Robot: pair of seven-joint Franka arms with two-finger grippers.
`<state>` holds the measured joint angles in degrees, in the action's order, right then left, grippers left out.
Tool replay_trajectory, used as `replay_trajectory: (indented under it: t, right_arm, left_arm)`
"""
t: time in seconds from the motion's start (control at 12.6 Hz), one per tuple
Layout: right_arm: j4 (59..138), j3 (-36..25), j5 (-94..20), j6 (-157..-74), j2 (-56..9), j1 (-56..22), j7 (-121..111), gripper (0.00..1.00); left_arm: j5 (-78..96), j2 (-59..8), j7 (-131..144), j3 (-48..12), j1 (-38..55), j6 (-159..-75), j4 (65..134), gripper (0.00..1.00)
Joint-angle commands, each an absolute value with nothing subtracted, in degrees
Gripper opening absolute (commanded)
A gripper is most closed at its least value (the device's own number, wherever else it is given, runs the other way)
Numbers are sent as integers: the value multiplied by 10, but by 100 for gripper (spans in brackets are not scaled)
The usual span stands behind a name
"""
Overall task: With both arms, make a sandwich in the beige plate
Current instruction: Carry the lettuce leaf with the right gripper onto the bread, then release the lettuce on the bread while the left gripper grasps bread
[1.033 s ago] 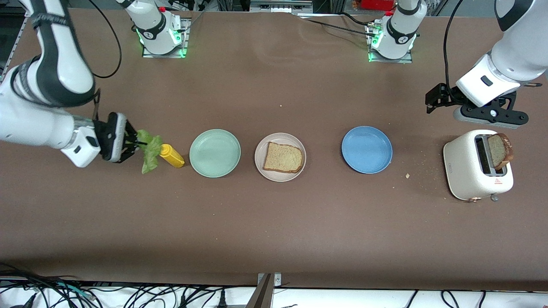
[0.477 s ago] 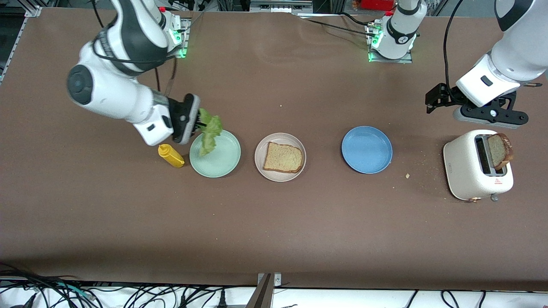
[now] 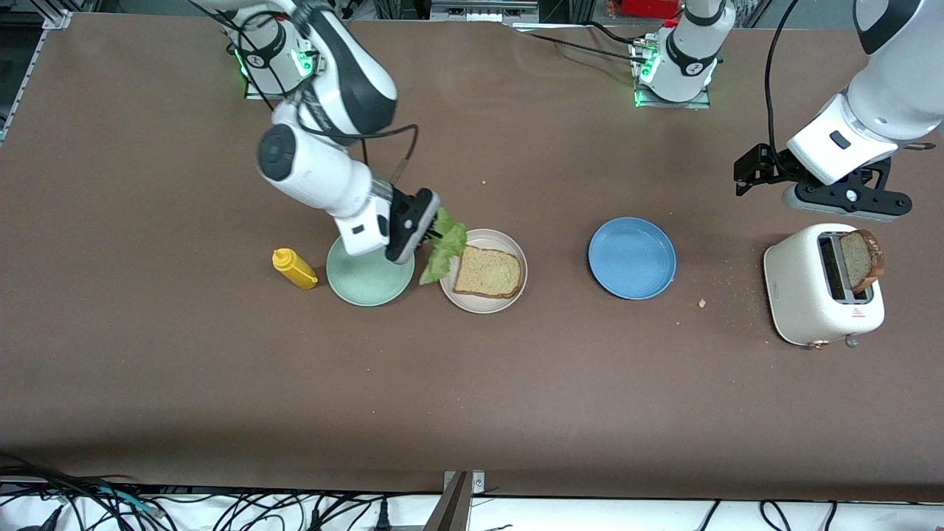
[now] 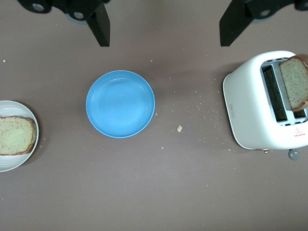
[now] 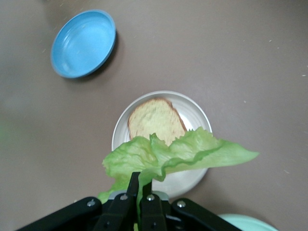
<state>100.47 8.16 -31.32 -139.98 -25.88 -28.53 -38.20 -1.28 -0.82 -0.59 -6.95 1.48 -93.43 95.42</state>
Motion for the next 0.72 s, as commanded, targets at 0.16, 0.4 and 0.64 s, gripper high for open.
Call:
replay_trajectory:
  t: [0.16,0.4,0.64]
  right_arm:
    - [975,70,-405,-1548,-358,-355,-370,0]
    - [952,71,-411,-1571,-392,-369,-339,0]
    - [954,71,-411,-1577,-394,-368,-337,0]
  left_arm:
    - [-7,-9,-5,-70,10,-926,959,100]
    - [-8,-11,-5,-73,11,-915,960,100]
    - [-8,-15,-5,-72,9,-915,960,100]
